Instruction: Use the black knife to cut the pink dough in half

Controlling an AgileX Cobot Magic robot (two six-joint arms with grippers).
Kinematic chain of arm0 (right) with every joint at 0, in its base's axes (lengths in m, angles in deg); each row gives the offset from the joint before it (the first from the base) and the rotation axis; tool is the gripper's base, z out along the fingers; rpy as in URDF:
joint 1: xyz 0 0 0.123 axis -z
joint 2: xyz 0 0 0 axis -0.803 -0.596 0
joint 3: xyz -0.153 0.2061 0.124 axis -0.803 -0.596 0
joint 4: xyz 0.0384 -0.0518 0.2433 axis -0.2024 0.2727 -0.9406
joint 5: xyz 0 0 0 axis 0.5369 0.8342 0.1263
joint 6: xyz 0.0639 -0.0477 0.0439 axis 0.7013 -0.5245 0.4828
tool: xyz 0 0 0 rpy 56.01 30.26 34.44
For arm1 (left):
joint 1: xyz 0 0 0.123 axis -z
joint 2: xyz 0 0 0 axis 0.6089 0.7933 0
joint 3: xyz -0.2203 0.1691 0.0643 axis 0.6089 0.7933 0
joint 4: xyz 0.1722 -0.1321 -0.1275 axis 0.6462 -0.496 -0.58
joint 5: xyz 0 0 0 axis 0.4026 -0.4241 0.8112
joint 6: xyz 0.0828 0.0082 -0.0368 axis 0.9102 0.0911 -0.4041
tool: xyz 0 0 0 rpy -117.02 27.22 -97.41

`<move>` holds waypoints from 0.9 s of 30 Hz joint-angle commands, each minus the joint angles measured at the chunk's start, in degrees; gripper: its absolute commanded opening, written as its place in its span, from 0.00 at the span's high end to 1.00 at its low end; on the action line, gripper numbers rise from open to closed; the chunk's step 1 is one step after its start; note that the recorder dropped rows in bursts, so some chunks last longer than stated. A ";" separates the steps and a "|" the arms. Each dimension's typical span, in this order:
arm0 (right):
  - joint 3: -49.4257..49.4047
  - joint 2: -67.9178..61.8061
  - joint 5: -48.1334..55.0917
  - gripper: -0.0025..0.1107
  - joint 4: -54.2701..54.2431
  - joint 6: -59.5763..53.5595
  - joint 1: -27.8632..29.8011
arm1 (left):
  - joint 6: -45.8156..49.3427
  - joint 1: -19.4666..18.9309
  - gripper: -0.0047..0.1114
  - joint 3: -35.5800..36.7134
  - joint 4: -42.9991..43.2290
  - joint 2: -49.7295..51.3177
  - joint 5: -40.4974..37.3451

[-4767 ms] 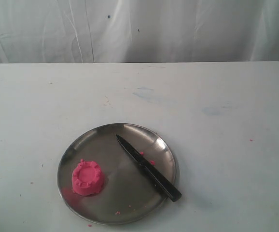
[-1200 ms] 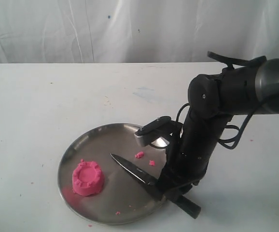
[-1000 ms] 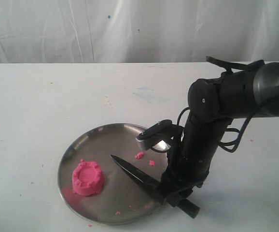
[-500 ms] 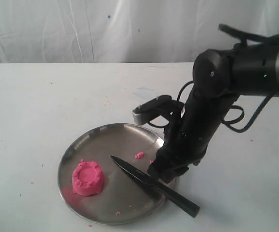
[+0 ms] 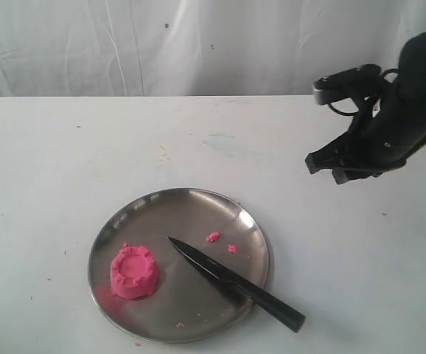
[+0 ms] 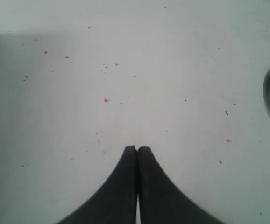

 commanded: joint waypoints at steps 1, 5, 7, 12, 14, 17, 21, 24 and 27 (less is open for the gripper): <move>0.11 -3.62 4.69 0.67 -21.13 -13.39 8.36 | 0.00 -0.09 0.96 0.16 -0.37 -0.28 -0.27; 0.11 -7.45 19.92 0.67 -42.50 -29.45 15.76 | 0.00 -0.09 0.96 0.16 -0.37 -0.28 -0.27; 0.11 -9.01 29.25 0.67 -50.27 -36.05 18.71 | 0.00 -0.09 0.96 0.16 -0.37 -0.28 -0.27; -3.18 -9.71 29.66 0.67 -48.46 -42.09 20.21 | 0.00 -0.09 0.96 0.16 -0.37 -0.28 -0.27; -6.75 -9.71 27.87 0.67 -48.62 -42.99 20.21 | 0.00 -0.09 0.96 0.16 -0.37 -0.28 -0.27; -11.04 -9.71 22.98 0.60 -53.01 -46.69 19.63 | 0.00 -0.09 0.96 0.16 -0.37 -0.28 -0.27; -12.49 -9.71 22.33 0.45 -53.29 -53.25 15.35 | 0.00 -0.09 0.96 0.16 -0.37 -0.28 -0.27; -12.49 -9.71 14.55 0.45 -52.85 -56.25 14.16 | 0.00 -0.09 0.96 0.16 -0.37 -0.28 -0.27; -12.49 -9.71 7.20 0.45 -52.52 -56.13 14.16 | 0.00 -0.09 0.96 0.16 -0.37 -0.28 -0.27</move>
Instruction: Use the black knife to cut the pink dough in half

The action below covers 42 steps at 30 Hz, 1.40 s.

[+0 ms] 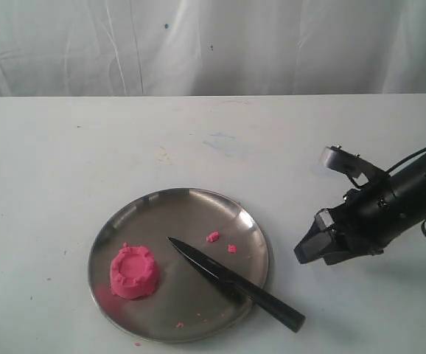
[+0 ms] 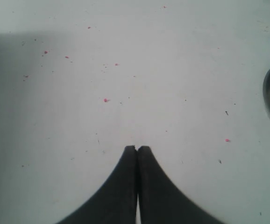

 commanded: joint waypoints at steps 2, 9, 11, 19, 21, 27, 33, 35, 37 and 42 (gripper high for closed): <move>-0.15 0.03 -8.48 0.45 0.00 0.63 -0.22 | 0.00 -0.09 0.96 0.16 -0.37 -0.28 -0.27; -0.15 0.03 -3.06 0.45 -0.11 5.65 -1.89 | 0.00 -0.09 0.96 0.16 -0.37 -0.28 -0.27; -0.15 0.03 -1.02 0.45 -0.11 5.79 -3.12 | 0.00 -0.09 0.96 0.16 -0.37 -0.28 -0.27; -0.15 0.03 3.14 0.45 -0.25 1.54 -8.37 | 0.00 -0.09 0.96 0.16 -0.37 -0.28 -0.27; -0.15 0.03 3.38 0.45 -0.05 1.02 -9.12 | 0.00 -0.09 0.96 0.16 -0.37 -0.28 -0.27; -0.15 -2.20 5.67 0.45 -0.24 0.44 -9.09 | 0.00 -0.09 0.96 0.16 -0.37 -0.28 -0.27; -0.15 -7.10 7.54 0.45 -1.70 -3.45 -10.77 | 0.00 -0.09 0.96 0.16 -0.37 -0.28 -0.27; -0.15 -7.78 7.54 0.45 -1.70 -3.54 -11.25 | 0.00 -0.09 0.96 0.16 -0.37 -0.28 -0.27; -0.15 -8.28 7.54 0.45 -1.80 -3.54 -11.67 | 0.00 -0.09 0.96 0.16 -0.37 -0.28 -0.27; -0.15 -8.55 8.33 0.45 -1.92 -4.55 -12.96 | 0.00 -0.09 0.96 0.16 -0.37 -0.28 -0.27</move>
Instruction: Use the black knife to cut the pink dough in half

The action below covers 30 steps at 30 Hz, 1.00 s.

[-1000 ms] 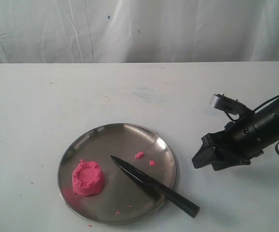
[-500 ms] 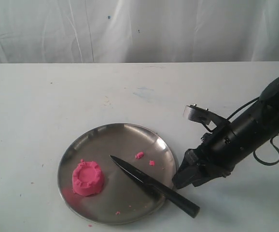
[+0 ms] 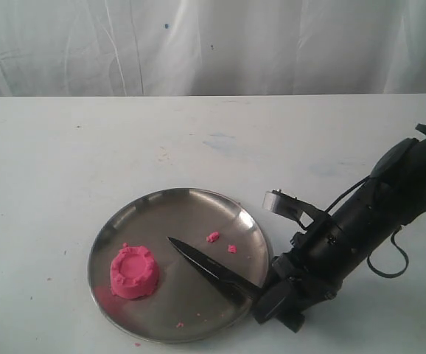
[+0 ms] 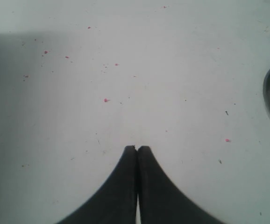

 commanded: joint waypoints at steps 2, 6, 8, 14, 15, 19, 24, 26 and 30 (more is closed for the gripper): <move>-0.15 -0.50 0.27 0.47 0.33 -2.06 -1.45 | 0.00 -0.09 0.96 0.16 -0.37 -0.28 -0.27; -0.15 -0.50 0.27 0.52 0.33 -3.55 -2.22 | 0.00 -0.09 0.96 0.16 -0.37 -0.28 -0.27; -0.15 -0.70 0.27 0.55 0.33 -3.55 -2.27 | 0.00 -0.09 0.96 0.16 -0.37 -0.28 -0.27; -0.15 -1.89 -0.82 0.78 0.44 -3.44 -2.27 | 0.00 -0.09 0.96 0.16 -0.37 -0.28 -0.27; -0.15 -2.14 -0.82 0.86 0.44 -3.44 -2.27 | 0.00 -0.09 0.96 0.16 -0.37 -0.28 -0.27; -0.15 -2.14 -0.28 0.98 0.56 -2.88 -2.27 | 0.00 -0.09 0.96 0.16 -0.37 -0.28 -0.27; 0.93 -1.66 2.44 0.98 0.56 -2.58 -2.27 | 0.00 -0.09 0.96 0.16 -0.37 -0.28 -0.27; 1.46 -0.91 3.16 0.98 0.56 -1.19 -2.27 | 0.00 -0.09 0.96 0.16 -0.37 -0.28 -0.27; 2.11 2.36 3.13 0.98 0.74 0.54 -2.27 | 0.00 -0.09 0.96 0.16 -0.37 -0.28 -0.27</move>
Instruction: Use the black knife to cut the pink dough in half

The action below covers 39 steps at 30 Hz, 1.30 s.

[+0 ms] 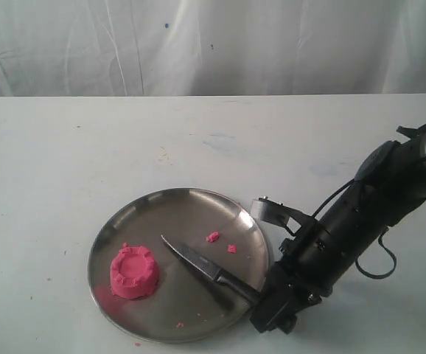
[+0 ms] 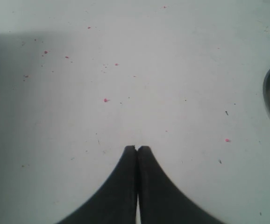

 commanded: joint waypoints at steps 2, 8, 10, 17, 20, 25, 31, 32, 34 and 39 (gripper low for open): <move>0.79 5.49 1.09 0.98 0.22 2.41 0.00 | 0.00 -0.09 0.96 0.16 -0.37 -0.28 -0.27; 0.79 12.34 0.51 0.98 0.40 3.01 0.00 | 0.00 -0.09 0.96 0.16 -0.37 -0.28 -0.27; 0.79 15.21 0.51 0.98 0.40 3.60 0.00 | 0.00 -0.09 0.96 0.16 -0.37 -0.28 -0.27; 0.79 29.56 -2.58 0.98 -0.26 4.48 0.00 | 0.00 -0.09 0.96 0.16 -0.37 -0.28 -0.27; -0.50 37.59 -13.14 0.98 -0.26 1.52 0.00 | 0.00 -0.09 0.96 0.16 -0.20 -0.28 0.14; -6.01 41.92 -34.07 0.98 -0.26 1.09 0.00 | -5.68 -0.09 0.96 0.16 -9.02 -0.28 8.93; -6.79 38.27 -28.64 0.98 -1.30 1.68 0.00 | -6.95 -0.09 0.96 0.16 -11.45 -0.28 19.13; -6.67 37.76 -27.18 0.98 -1.30 1.05 0.00 | -6.95 -0.09 0.96 0.16 -11.45 -0.28 21.08; -6.67 37.18 -26.29 0.98 -2.65 0.43 0.00 | -6.95 -0.09 0.96 0.16 -11.45 -0.28 26.01; -6.67 37.09 -25.41 0.98 -7.54 -0.19 0.00 | -4.89 -0.09 0.96 0.16 -11.45 -0.28 49.94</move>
